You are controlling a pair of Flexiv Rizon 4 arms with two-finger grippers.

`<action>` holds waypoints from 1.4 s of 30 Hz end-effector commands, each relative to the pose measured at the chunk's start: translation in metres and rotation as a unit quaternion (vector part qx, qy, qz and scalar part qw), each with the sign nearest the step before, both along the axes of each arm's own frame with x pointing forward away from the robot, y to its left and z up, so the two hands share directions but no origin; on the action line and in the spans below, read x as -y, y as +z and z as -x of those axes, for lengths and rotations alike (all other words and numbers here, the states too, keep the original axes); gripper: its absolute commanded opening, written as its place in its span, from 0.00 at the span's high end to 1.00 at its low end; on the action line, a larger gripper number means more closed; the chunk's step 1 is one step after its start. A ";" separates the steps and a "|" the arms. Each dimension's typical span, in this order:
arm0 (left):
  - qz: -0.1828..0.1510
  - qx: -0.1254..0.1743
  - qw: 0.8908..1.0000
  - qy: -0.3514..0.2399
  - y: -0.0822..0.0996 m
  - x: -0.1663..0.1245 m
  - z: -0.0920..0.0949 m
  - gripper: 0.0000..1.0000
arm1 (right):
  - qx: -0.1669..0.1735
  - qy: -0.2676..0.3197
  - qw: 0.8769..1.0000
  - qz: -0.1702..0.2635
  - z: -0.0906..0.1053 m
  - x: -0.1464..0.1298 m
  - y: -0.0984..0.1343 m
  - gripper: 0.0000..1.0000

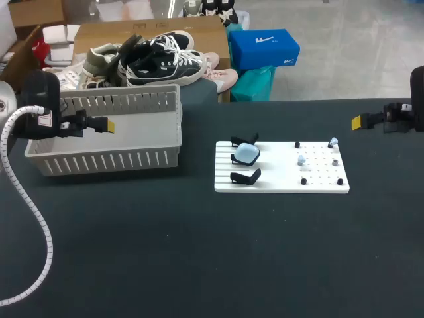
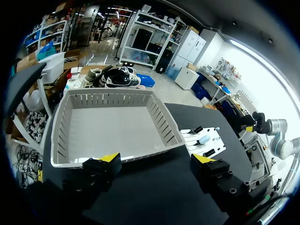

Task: Pick up each earbud case from the left stands, insert the matching earbuds, close the lid, and place the case in the box.

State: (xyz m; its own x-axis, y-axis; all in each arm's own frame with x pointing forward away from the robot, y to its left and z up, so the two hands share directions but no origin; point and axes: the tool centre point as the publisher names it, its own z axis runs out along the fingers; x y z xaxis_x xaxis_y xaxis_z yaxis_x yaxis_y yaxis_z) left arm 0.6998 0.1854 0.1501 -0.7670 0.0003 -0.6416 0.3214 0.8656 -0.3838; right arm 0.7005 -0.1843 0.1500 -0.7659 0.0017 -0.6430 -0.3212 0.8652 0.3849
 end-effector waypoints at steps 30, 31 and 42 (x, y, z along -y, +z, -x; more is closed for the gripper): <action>-0.042 0.074 0.990 -0.109 0.010 0.031 -0.027 0.00 | 0.000 0.000 1.000 0.001 0.000 0.000 0.000 0.00; -0.044 0.078 0.989 -0.118 0.011 0.035 -0.030 0.00 | 0.000 0.000 1.000 0.001 0.000 0.000 0.000 0.00; -0.097 0.151 0.948 -0.262 0.002 0.097 -0.057 0.00 | 0.000 0.000 1.000 0.001 0.000 0.000 0.000 0.00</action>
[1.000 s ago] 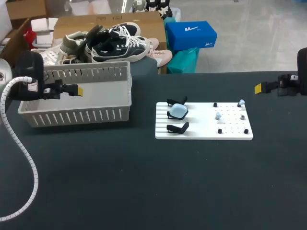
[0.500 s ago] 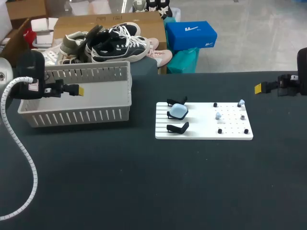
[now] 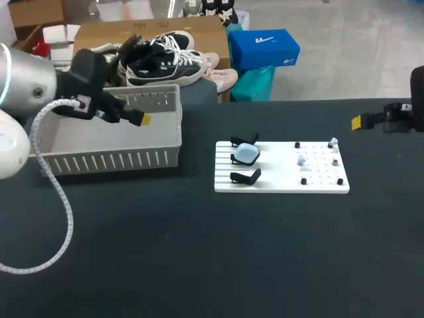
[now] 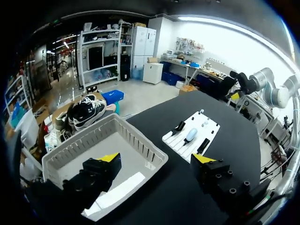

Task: Pick up each earbud case from the left stands, insert the matching earbuds, close the lid, and place the case in the box.

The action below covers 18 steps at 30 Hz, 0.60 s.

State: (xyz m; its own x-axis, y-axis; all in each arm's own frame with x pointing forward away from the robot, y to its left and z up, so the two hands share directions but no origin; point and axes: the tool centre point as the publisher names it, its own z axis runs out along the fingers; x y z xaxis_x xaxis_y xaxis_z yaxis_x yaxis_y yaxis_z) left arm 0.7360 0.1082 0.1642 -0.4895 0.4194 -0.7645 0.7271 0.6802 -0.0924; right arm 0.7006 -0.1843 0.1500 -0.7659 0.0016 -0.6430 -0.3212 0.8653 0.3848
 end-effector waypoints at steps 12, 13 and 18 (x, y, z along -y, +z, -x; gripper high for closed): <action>-0.037 0.063 0.982 -0.174 -0.031 0.073 -0.020 0.00 | 0.000 0.000 1.000 0.001 0.000 0.000 -0.001 0.00; -0.035 0.065 0.981 -0.177 -0.033 0.074 -0.021 0.00 | 0.000 0.000 1.000 0.001 0.000 0.000 -0.001 0.00; -0.032 0.067 0.973 -0.217 -0.046 0.095 -0.021 0.00 | 0.000 0.000 1.000 0.001 0.000 0.000 -0.001 0.00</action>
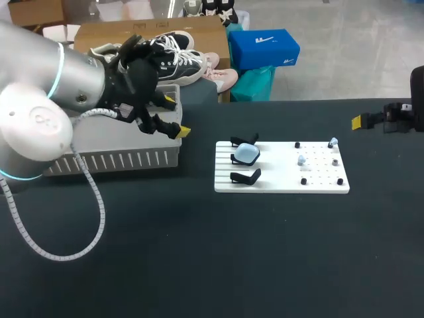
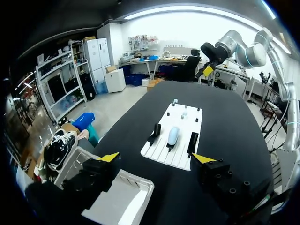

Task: Pick up each earbud case from the left stands, insert the matching earbuds, close the lid, and place the case in the box.

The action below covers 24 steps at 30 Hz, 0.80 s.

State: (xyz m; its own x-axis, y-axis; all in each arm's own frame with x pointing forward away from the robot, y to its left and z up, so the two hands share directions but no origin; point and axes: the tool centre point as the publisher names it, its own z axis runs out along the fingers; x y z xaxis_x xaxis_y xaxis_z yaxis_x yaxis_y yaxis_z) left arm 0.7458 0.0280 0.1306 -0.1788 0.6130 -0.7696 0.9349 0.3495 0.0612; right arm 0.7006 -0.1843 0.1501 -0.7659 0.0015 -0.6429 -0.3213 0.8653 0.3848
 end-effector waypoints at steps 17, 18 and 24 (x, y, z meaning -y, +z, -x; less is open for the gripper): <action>0.017 -0.002 0.993 -0.114 -0.053 0.088 0.003 0.00 | 0.000 0.000 1.000 0.001 0.000 0.000 -0.001 0.00; 0.021 -0.004 0.993 -0.119 -0.055 0.091 0.003 0.00 | 0.000 0.000 1.000 0.001 0.000 0.000 -0.001 0.00; 0.040 -0.023 0.991 -0.123 -0.070 0.099 0.000 0.00 | 0.000 0.000 1.000 0.001 0.000 0.000 -0.001 0.00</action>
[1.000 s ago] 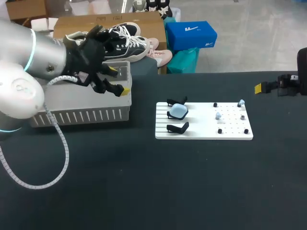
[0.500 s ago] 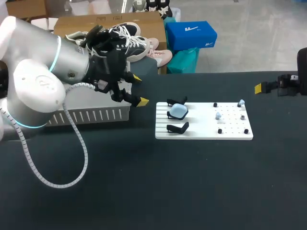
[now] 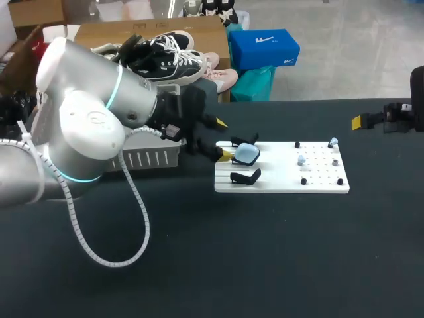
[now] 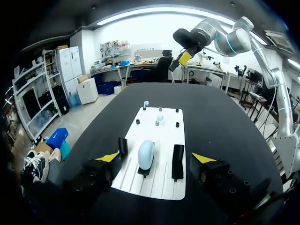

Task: Pick up each earbud case from the left stands, insert the matching earbuds, close the lid, and place the case in the box.

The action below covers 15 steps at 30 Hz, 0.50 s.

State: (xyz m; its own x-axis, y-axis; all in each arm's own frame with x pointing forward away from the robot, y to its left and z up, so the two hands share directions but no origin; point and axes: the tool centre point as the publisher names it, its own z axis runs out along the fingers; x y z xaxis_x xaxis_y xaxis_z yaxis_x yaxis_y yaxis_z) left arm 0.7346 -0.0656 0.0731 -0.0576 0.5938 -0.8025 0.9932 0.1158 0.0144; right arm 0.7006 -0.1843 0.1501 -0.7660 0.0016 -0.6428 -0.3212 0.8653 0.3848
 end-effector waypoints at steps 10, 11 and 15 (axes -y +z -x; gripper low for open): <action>0.014 -0.029 0.999 -0.015 -0.032 0.016 -0.027 0.00 | 0.000 0.000 1.000 0.001 0.000 0.000 -0.001 0.00; 0.014 -0.029 0.999 -0.015 -0.033 0.017 -0.028 0.00 | 0.000 0.000 1.000 0.001 0.000 0.000 -0.001 0.00; 0.015 -0.032 0.999 -0.020 -0.037 0.021 -0.028 0.00 | 0.000 0.000 1.000 0.001 0.000 0.000 -0.001 0.00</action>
